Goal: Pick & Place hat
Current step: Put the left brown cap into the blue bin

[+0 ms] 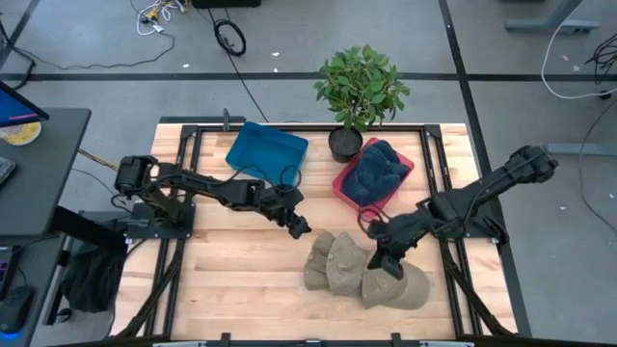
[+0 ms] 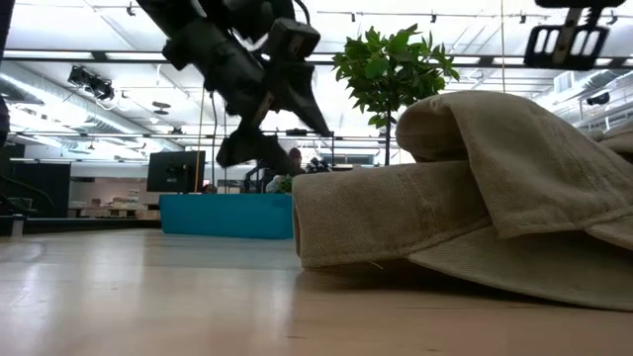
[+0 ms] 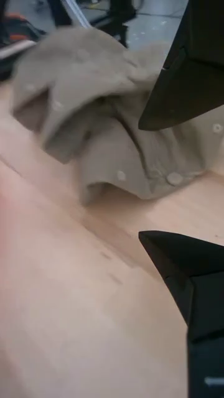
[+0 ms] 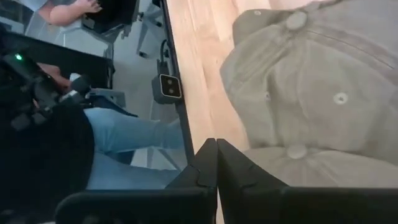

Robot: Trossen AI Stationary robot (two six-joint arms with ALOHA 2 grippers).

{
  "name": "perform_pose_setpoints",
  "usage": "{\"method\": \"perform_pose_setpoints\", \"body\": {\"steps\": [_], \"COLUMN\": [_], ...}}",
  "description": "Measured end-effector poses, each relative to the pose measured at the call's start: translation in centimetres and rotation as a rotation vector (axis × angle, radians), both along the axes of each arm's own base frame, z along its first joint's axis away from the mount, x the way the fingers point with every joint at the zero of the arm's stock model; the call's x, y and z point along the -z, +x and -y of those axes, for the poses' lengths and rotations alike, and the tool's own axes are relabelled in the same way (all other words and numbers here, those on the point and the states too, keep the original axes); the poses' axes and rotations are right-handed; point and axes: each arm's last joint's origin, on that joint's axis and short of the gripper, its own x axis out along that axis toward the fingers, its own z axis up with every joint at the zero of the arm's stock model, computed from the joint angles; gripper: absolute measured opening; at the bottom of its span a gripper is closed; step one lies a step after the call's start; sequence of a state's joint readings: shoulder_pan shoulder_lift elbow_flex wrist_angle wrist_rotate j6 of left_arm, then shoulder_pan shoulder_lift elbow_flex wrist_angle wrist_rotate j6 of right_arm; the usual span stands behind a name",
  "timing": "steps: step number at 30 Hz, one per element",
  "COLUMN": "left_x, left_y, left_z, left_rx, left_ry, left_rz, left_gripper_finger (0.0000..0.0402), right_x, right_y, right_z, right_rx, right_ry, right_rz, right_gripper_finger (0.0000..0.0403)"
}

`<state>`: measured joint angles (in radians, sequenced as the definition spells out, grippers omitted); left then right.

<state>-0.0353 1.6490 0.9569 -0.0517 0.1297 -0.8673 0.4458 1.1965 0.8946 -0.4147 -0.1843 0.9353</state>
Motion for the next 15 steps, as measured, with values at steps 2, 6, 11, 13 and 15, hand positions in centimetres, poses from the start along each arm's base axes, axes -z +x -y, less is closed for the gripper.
{"method": "perform_pose_setpoints", "body": {"steps": [2, 6, 11, 13, 15], "left_x": [0.8, 2.4, 3.4, 4.1, 4.9], "left_y": [0.2, 0.8, 2.5, 3.0, 3.3], "left_z": [0.1, 0.2, 0.5, 0.5, 0.6], "left_rx": [0.020, 0.036, 0.099, 0.116, 0.123], "left_ry": [-0.016, -0.020, -0.071, -0.079, -0.085], "left_rz": [-0.023, -0.052, 0.079, 0.101, 0.103], "left_gripper_finger": [0.0282, 0.0282, 0.0282, 0.0282, 0.0282], "right_x": [-0.9, -3.5, -5.3, -5.7, -5.7], "right_y": [0.4, 1.3, 2.4, 2.8, 3.0], "right_z": [-0.6, -1.2, -1.5, -1.7, -1.8], "right_rx": [-0.002, -0.023, -0.027, -0.034, -0.028], "right_ry": [-0.025, -0.129, -0.242, -0.244, -0.237], "right_rz": [-0.010, -0.051, -0.093, -0.085, -0.084], "right_gripper_finger": [0.0002, 0.0002, 0.0002, 0.0002, 0.0002]}}
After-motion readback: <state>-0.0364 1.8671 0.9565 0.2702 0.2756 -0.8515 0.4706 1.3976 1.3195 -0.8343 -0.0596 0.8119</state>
